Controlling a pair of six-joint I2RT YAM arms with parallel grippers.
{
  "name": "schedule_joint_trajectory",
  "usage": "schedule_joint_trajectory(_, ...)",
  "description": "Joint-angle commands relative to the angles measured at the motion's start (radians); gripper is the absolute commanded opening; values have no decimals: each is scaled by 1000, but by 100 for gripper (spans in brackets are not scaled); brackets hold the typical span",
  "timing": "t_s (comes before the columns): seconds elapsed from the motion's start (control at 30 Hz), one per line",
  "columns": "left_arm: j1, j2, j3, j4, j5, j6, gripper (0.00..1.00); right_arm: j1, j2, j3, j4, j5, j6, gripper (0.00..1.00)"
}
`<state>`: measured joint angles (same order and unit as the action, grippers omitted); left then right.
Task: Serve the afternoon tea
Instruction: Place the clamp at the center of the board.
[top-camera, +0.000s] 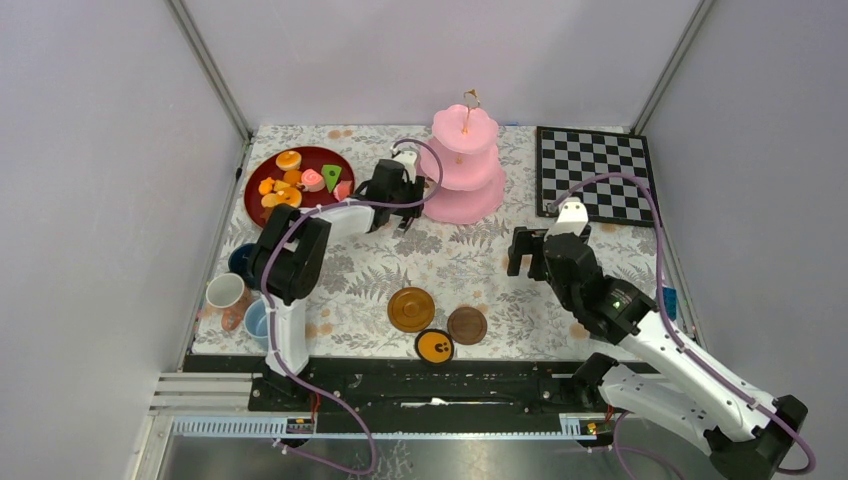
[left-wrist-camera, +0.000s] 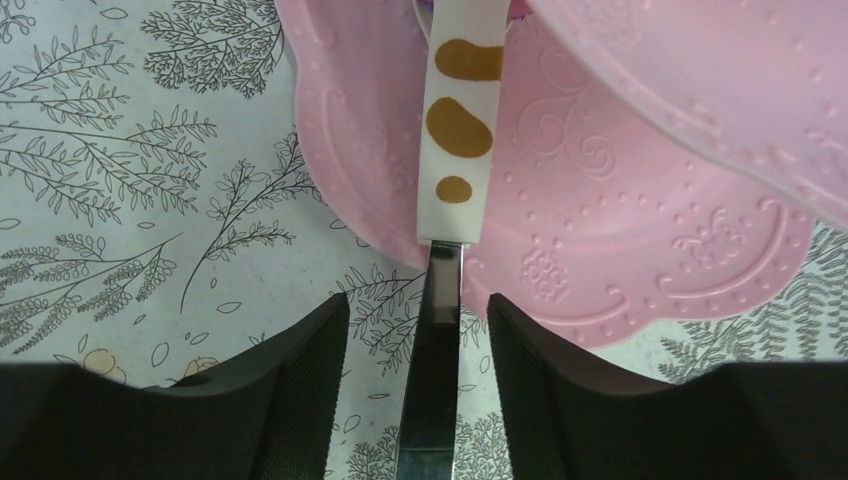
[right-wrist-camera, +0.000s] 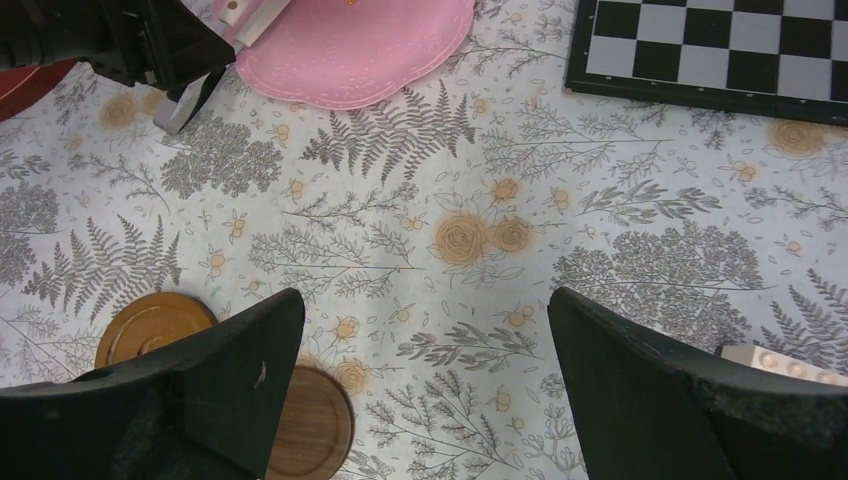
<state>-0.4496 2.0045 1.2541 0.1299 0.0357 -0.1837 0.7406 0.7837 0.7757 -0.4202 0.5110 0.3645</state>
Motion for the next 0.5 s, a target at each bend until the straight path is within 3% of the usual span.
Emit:
schedule_joint_trajectory(0.0, 2, 18, 55, -8, 17, -5, 51, -5, 24, -30, 92, -27, 38, 100)
schedule_joint_trajectory(0.3, 3, 15, 86, -55, 30, -6, 26, -31, 229, -127, 390, -159, 202, 98)
schedule_joint_trajectory(0.4, 3, -11, 83, -76, 29, -9, 10, -70, 276, -203, 567, -206, 323, 98)
schedule_joint_trajectory(0.47, 4, -32, 77, -80, 32, -20, 6, -85, 302, -282, 740, -241, 407, 99)
